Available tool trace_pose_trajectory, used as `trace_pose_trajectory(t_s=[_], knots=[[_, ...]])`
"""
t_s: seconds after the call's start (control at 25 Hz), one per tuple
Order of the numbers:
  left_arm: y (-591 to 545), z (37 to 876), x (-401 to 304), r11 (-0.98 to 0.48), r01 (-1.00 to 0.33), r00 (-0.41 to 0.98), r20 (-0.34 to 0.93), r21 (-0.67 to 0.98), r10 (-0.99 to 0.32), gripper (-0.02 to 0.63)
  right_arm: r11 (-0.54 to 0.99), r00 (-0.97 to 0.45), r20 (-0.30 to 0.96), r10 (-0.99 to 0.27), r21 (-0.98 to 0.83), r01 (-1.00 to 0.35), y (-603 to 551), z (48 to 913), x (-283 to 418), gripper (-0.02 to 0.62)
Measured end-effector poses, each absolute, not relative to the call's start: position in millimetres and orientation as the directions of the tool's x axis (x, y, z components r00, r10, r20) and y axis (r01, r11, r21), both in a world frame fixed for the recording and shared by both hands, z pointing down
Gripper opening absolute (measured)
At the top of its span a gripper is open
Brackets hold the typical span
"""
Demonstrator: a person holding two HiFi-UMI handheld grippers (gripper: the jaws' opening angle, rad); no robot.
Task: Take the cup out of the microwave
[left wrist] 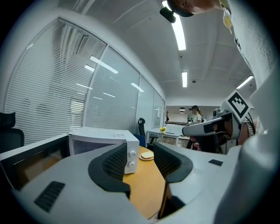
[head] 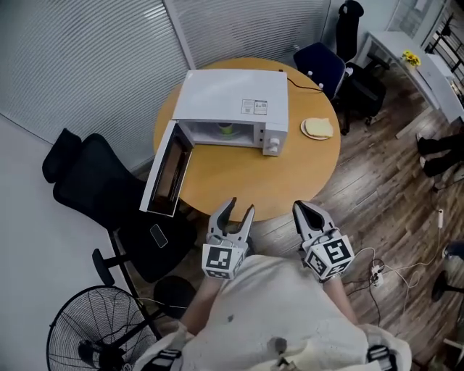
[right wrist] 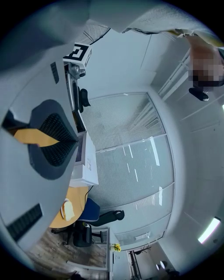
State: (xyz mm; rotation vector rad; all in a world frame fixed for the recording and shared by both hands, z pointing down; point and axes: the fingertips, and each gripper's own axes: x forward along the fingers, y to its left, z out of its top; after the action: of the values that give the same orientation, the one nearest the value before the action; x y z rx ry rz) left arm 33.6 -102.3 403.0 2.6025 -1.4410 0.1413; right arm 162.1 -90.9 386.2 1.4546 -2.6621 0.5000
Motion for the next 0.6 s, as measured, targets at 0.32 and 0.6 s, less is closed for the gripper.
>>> trace_pose_trajectory(t_s=[0.32,0.6], knots=[[-168.0,417.7,4.5,-0.554,-0.828,0.56,0.18,0.084,-0.809,0.204,0.462,-0.512,0.206,-0.834,-0.249,-0.851,-146.8,387.0,133.6,0.008],[-217.5,431.9,-23.1,-0.563,-0.821,0.569,0.196,0.091,-0.798,0.204,0.44,-0.488,0.199,-0.85,-0.24,-0.865,-188.5,387.1,107.4,0.008]])
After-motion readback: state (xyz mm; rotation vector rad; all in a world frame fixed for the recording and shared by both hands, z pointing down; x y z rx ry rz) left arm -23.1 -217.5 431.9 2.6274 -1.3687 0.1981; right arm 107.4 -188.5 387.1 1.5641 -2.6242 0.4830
